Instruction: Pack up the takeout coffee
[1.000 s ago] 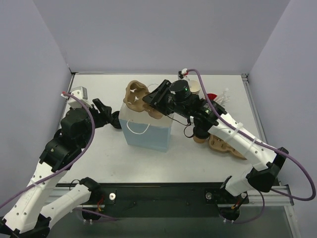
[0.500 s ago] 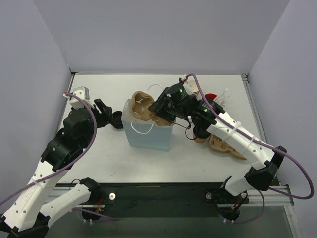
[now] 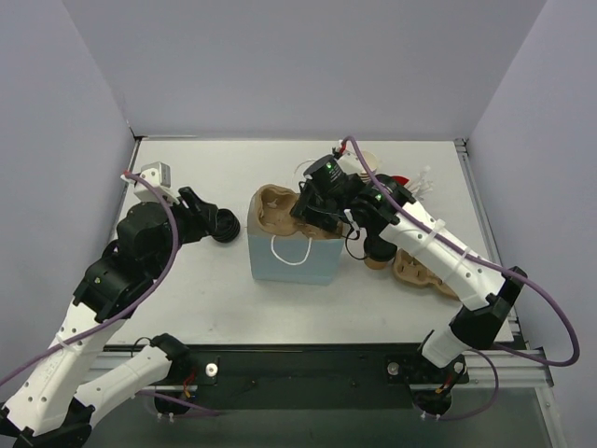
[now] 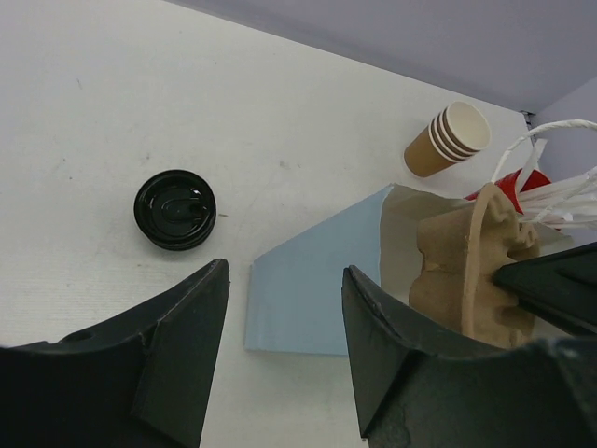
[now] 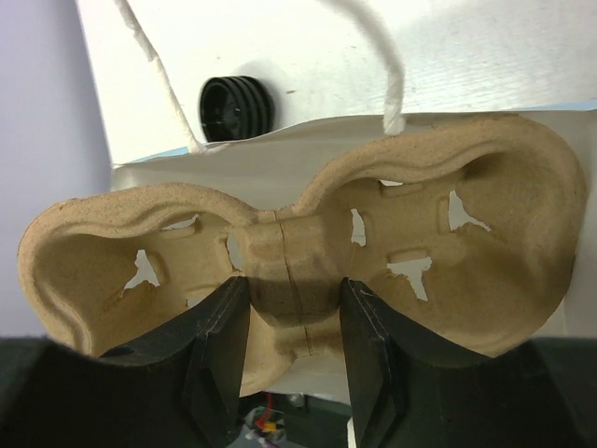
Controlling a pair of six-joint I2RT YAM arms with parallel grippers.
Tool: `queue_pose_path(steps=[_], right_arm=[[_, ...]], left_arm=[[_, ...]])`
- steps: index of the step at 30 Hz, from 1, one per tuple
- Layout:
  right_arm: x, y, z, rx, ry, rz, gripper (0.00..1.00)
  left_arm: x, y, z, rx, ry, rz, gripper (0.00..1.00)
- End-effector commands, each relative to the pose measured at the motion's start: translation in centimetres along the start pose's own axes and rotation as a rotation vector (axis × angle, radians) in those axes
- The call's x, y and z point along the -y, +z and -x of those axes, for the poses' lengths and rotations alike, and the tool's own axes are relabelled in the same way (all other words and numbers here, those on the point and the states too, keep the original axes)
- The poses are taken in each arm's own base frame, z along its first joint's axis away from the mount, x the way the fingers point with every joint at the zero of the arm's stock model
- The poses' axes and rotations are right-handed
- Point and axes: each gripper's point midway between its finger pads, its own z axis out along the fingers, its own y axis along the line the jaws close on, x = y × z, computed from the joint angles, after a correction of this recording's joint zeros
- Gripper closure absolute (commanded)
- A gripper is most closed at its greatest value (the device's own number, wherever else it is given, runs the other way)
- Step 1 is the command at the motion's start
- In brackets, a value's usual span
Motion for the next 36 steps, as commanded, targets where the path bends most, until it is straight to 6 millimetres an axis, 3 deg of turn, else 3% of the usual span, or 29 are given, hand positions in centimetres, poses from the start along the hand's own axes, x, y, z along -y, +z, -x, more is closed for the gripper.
queue_pose_path(steps=[1, 10, 20, 36], right_arm=[[2.3, -0.7, 0.1, 0.018, -0.085, -0.093, 0.65], [3.1, 0.8, -0.7, -0.027, -0.167, -0.161, 0.65], [3.0, 2.5, -2.6, -0.096, -0.24, -0.196, 0.65], [6.8, 3.9, -4.7, -0.11, -0.401, -0.365, 0.65]], left_arm=[[1.6, -0.5, 0.1, -0.035, -0.056, -0.068, 0.39], [2.7, 0.3, -1.3, -0.106, -0.026, -0.108, 0.39], [2.5, 0.1, -1.0, -0.096, -0.022, -0.096, 0.38], [1.0, -0.1, -1.2, -0.105, 0.006, -0.029, 0.38]])
